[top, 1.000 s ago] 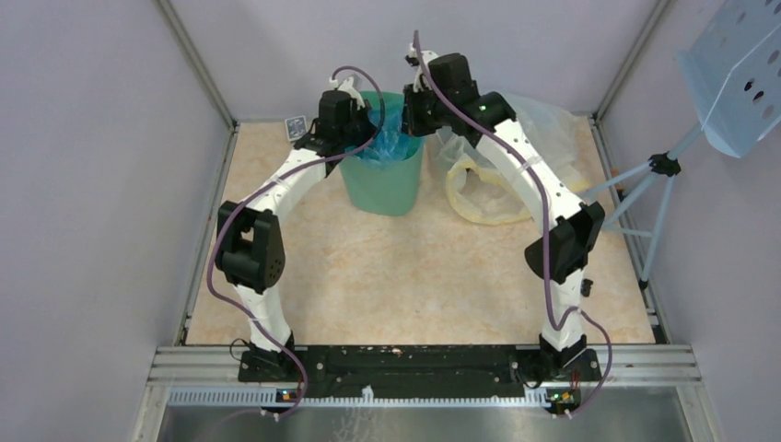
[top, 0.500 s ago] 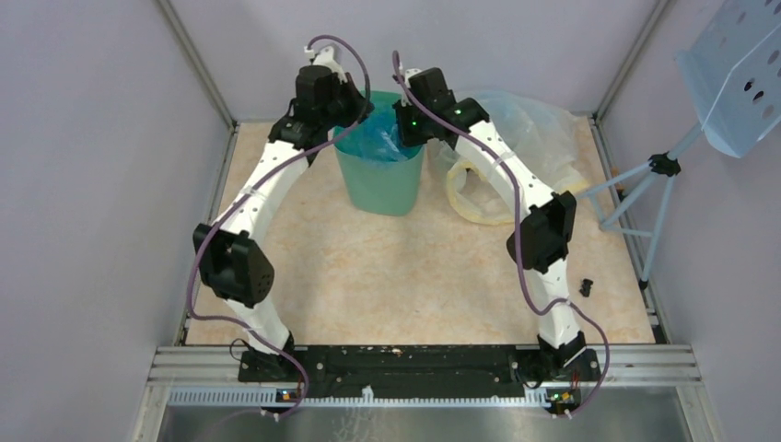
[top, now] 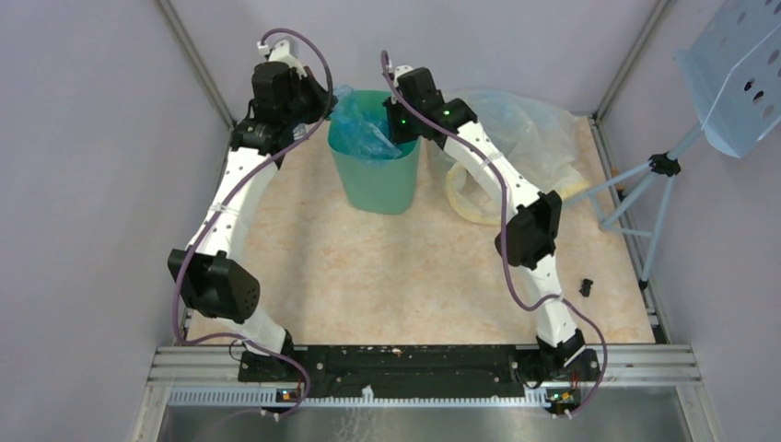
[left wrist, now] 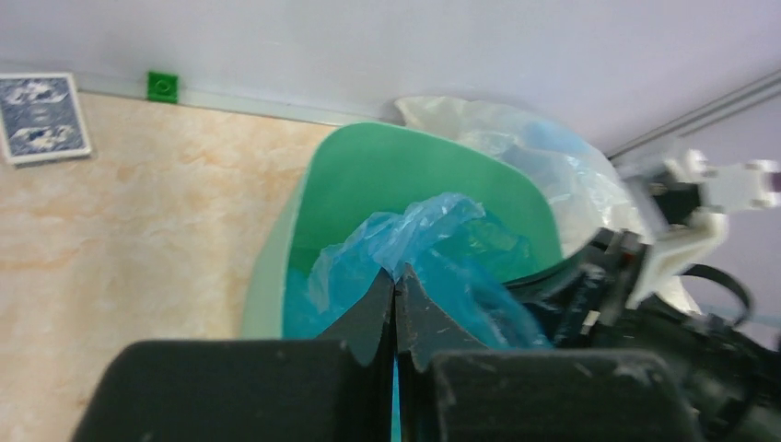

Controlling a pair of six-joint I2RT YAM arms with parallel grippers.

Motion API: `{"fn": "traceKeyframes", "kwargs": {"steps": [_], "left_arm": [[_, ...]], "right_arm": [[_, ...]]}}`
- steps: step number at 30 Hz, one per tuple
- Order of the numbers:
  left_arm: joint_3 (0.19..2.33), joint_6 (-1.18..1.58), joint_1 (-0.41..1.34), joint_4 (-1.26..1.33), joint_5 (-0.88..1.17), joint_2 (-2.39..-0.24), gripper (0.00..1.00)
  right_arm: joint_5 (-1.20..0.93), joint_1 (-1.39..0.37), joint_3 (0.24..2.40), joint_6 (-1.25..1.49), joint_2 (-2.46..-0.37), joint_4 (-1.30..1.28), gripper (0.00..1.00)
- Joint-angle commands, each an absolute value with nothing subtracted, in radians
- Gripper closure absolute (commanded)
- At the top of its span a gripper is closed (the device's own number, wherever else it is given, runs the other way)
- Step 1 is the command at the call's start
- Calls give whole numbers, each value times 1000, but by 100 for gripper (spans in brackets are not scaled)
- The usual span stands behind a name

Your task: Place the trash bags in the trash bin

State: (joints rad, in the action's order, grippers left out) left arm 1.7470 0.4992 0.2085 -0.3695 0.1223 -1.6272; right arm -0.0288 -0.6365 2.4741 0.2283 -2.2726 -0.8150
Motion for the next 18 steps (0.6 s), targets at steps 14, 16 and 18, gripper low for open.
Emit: {"fn": "traceKeyframes", "kwargs": {"steps": [14,16,18], "left_arm": [[1808,511,131,-312,167,-1649,100],[1868,515,120,-316,183,-1701,100],[1953,515,114,-331,200,-1764,100]], "right_arm": [[-155,-436,2445,303,-2062,-752,100],[-161,-418,2468,314,-2084,-743,100],[-170,-399,2510,326,-2109,-745,100]]}}
